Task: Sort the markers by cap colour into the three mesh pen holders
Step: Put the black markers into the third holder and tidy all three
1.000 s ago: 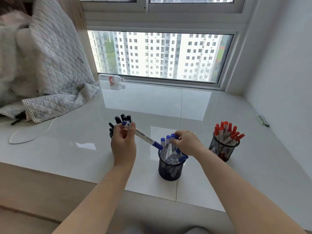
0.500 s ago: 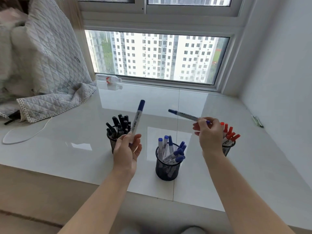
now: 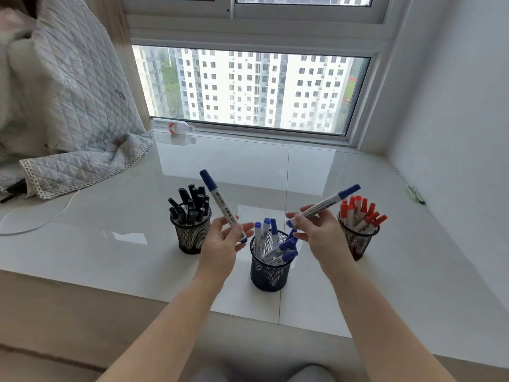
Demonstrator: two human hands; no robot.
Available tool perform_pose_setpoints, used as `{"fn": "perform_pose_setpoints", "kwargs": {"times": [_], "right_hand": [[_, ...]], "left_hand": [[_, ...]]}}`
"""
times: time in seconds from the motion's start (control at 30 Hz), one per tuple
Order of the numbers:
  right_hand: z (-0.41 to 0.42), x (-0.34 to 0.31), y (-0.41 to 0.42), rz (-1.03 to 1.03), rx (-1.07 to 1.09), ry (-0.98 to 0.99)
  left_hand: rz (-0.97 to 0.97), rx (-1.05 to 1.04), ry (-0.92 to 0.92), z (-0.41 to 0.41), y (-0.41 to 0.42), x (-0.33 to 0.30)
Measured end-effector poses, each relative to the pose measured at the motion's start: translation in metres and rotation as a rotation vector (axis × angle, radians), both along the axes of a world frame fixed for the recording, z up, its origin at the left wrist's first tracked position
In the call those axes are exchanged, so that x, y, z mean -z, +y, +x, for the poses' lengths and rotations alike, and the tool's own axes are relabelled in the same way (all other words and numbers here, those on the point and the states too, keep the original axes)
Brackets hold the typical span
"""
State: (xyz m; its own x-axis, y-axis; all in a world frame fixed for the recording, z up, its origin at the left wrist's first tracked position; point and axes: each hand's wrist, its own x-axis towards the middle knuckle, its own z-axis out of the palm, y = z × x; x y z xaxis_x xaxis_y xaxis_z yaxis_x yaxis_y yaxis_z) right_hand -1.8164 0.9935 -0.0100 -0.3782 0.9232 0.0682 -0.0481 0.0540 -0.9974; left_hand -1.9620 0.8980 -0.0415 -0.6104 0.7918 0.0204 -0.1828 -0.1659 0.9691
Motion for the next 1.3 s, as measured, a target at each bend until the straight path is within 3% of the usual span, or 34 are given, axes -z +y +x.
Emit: {"fn": "perform_pose_setpoints", "kwargs": {"times": [0.17, 0.37, 0.57, 0.87, 1.3], "right_hand": [[-0.007, 0.011, -0.014, 0.116, -0.043, -0.196], [-0.008, 0.027, -0.013, 0.369, 0.035, -0.483], [-0.008, 0.030, -0.009, 0.391, 0.103, -0.423], [-0.009, 0.031, -0.016, 0.594, 0.147, -0.343], [-0.010, 0.042, -0.013, 0.775, 0.114, -0.667]], "left_hand": [[-0.022, -0.045, 0.060, 0.003, 0.005, 0.007], [-0.152, -0.137, 0.371, 0.004, 0.007, 0.017], [-0.231, -0.175, 0.622, 0.009, 0.007, 0.021], [-0.175, -0.144, 0.649, 0.012, 0.005, 0.020], [-0.199, -0.187, 0.671, 0.013, 0.000, 0.016]]}}
